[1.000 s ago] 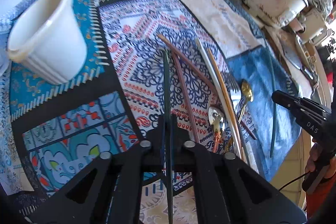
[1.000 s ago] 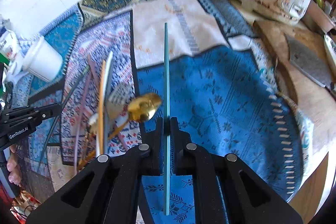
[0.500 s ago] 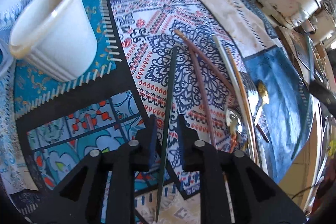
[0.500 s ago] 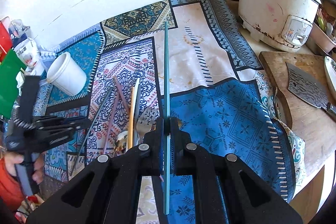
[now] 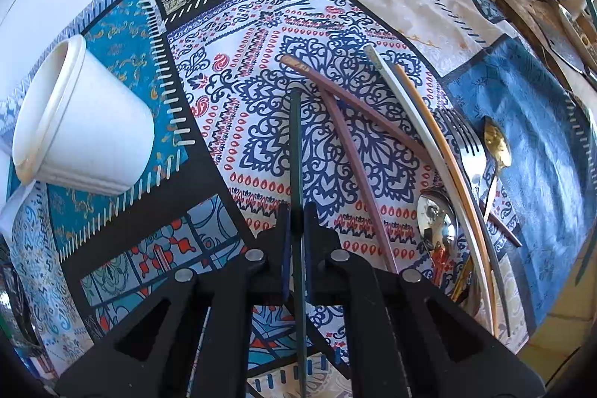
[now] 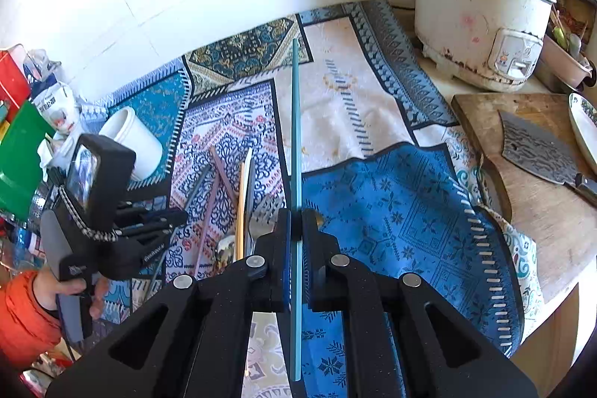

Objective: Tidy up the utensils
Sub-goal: 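Lift both chopsticks and lower them into the white cup with both tools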

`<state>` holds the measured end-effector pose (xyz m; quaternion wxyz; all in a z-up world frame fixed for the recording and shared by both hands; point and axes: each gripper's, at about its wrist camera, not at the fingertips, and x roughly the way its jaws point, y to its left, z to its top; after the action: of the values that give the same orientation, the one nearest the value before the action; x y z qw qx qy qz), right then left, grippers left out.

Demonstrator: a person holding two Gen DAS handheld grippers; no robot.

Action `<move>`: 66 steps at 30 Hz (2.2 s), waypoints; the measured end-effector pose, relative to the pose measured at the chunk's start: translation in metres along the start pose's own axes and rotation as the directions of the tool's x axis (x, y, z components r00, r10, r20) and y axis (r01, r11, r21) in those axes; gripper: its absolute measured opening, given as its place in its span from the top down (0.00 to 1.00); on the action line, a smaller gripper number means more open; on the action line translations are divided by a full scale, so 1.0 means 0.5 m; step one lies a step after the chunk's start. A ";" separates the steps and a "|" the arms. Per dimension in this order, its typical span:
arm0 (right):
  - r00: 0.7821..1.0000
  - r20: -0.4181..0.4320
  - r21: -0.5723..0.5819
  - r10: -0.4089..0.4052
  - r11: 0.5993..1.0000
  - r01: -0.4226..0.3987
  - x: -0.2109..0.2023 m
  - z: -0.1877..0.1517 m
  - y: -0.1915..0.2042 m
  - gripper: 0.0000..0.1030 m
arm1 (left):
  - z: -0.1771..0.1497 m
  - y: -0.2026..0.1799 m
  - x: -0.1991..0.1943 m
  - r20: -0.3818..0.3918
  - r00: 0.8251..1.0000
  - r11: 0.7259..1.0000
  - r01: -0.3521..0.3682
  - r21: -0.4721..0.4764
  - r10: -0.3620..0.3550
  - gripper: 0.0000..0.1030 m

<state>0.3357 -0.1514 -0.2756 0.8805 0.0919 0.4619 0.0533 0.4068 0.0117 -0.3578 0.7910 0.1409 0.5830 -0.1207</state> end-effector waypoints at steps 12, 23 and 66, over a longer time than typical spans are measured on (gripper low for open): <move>0.998 0.058 -0.068 0.039 0.997 -0.035 -0.008 0.043 0.056 0.95 | -0.038 0.054 -0.075 0.058 0.995 0.989 0.091 -0.119 -0.085 0.96; 0.989 0.075 -0.160 0.131 0.980 -0.118 0.015 0.087 0.159 0.95 | -0.070 0.121 -0.223 0.239 0.968 0.964 0.134 -0.229 -0.078 0.96; 0.916 0.233 -0.222 0.327 0.935 -0.278 0.249 0.241 0.450 0.95 | 0.074 0.468 -0.224 0.666 0.734 0.872 0.231 -0.432 0.136 0.96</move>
<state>0.5037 0.0773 -0.2612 0.9201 0.0869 0.3128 0.2191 0.4904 0.2190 -0.2210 0.9535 -0.1323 0.2687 -0.0337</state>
